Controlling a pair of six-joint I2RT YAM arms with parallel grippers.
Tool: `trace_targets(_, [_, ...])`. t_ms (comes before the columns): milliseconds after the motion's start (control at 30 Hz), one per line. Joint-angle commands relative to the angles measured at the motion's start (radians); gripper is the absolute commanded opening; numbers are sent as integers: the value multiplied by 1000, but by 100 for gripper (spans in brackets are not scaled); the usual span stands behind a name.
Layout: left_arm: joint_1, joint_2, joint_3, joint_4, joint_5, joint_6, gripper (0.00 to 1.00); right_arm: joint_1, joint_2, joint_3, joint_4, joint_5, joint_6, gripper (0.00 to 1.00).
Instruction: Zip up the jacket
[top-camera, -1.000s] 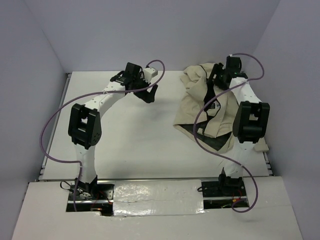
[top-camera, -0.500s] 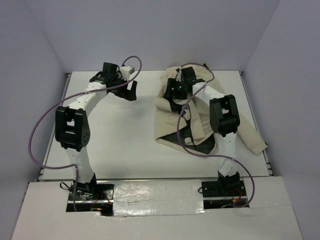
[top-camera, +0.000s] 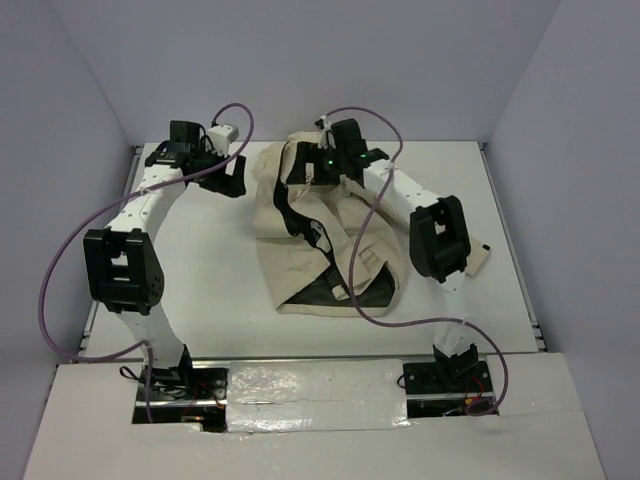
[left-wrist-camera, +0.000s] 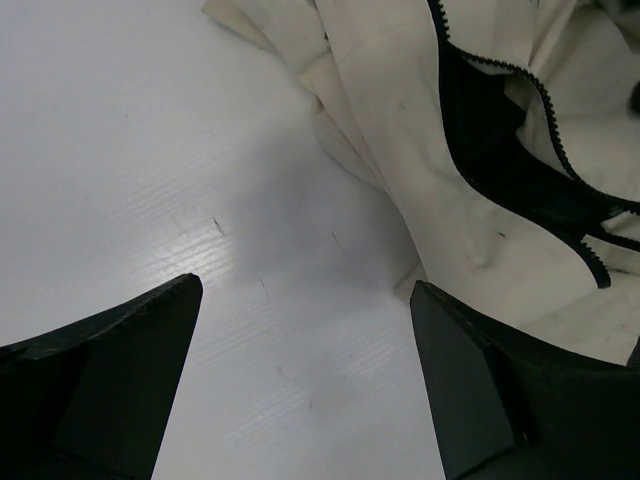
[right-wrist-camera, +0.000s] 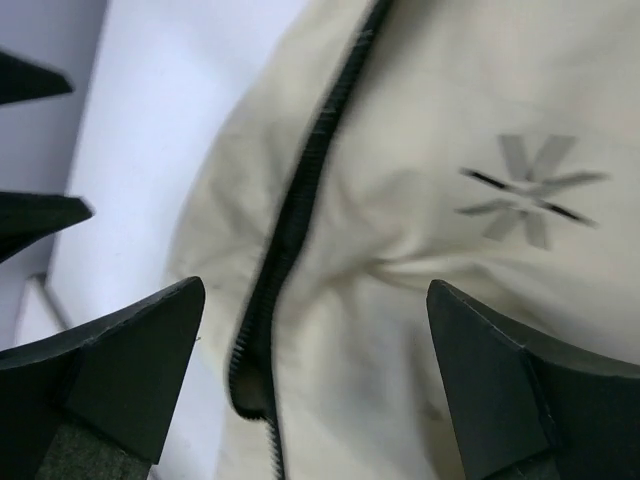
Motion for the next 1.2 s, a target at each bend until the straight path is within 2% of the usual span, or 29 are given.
trace_targets(0, [-13,-14,56,-68,51,26,99,-51,-216,-32,-68,118,-120,100])
trace_targets(67, [-14,3,109,-109,71,11,99,-49,-326,-75,-102,186,-181,100])
trace_targets(167, [-17,29,150,-177,100,-28,99,-42,-484,-241,-93,183,-210,100])
trace_targets(233, [-25,16,106,-176,118,-29,95,3,-562,-422,-50,162,-235,96])
trace_targets(267, [-42,3,78,-166,123,-22,93,24,-623,-477,-36,159,-247,85])
trace_targets(300, [-54,-24,50,-159,140,16,84,47,-644,-572,-22,148,-273,63])
trace_targets(333, [-69,-38,23,-153,149,41,71,87,-659,-606,-8,142,-273,21])
trace_targets(367, [-112,-52,-26,-146,155,76,43,100,-677,-631,-4,131,-266,11])
trace_targets(400, [-140,-69,-45,-148,154,152,38,109,-679,-669,2,113,-245,6])
trace_targets(433, [-169,-72,-76,-149,139,188,39,110,-676,-680,16,91,-229,7])
trace_targets(467, [-207,-69,-90,-137,134,214,54,110,-664,-689,19,82,-211,12])
trace_targets(533, [-221,-55,-135,-72,99,192,74,110,-641,-685,13,64,-186,22])
trace_targets(567, [-221,-46,-140,-9,45,173,81,112,-615,-682,12,56,-183,24])
trace_targets(633, [-221,-5,-117,24,-4,121,81,112,-578,-671,25,25,-174,28])
trace_targets(767, [-229,99,-55,100,-147,43,55,115,-482,-610,27,-5,-161,28])
trace_targets(867, [-231,169,5,142,-225,18,52,112,-405,-555,22,8,-139,27])
trace_targets(1000, [-232,245,90,195,-283,11,49,109,-276,-450,-92,126,-102,30])
trace_targets(1133, [-231,314,171,199,-317,-8,50,107,-213,-393,-125,139,-79,38])
trace_targets(1167, [-231,322,185,200,-319,-11,50,107,-208,-392,-126,151,-70,44])
